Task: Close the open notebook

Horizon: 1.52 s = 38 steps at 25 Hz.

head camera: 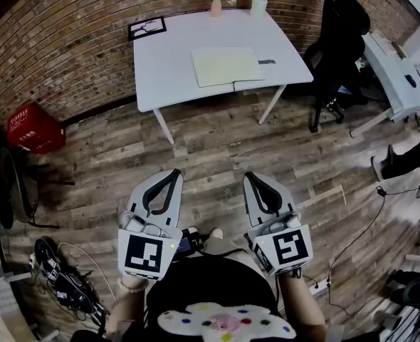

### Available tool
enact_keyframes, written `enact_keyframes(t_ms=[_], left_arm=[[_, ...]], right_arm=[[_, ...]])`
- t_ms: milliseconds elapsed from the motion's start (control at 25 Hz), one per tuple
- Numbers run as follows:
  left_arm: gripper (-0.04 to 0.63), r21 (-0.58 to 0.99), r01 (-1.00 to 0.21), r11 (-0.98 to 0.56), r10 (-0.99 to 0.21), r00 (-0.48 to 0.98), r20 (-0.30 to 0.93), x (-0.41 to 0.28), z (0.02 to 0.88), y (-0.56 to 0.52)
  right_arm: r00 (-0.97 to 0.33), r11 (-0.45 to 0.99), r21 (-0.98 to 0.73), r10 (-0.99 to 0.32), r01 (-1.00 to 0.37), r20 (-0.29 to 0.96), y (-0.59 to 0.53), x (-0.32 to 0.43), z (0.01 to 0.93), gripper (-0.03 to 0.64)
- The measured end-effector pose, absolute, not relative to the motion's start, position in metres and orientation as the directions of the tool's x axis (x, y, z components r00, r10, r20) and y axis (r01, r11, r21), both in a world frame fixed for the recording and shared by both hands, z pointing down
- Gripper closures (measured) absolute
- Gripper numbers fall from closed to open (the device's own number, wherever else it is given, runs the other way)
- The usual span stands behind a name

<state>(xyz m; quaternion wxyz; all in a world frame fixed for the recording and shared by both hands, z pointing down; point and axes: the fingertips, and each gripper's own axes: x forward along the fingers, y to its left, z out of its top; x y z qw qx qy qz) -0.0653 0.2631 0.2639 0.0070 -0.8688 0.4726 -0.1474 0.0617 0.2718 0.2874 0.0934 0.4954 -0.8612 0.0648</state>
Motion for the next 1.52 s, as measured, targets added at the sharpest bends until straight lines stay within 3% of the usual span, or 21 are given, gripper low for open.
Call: enact_keyframes(t_ms=[360, 1160, 1520], left_arm=[[0.580, -0.141, -0.840, -0.523, -0.841, 0.483, 0.242, -0.050, 0.267, 0.274], [0.580, -0.167, -0.836, -0.522, -0.850, 0.493, 0.187, -0.019, 0.261, 0.270], [0.580, -0.154, -0.811, -0.564, -0.823, 0.538, 0.182, -0.013, 0.267, 0.236]], right_arm=[[-0.527, 0.544, 0.011, -0.818, -0.839, 0.232, 0.283, 0.071, 0.293, 0.581], [-0.482, 0.499, 0.033, -0.850, -0.866, 0.211, 0.280, 0.111, 0.296, 0.581], [-0.426, 0.460, 0.055, -0.856, -0.886, 0.293, 0.256, 0.118, 0.306, 0.581]])
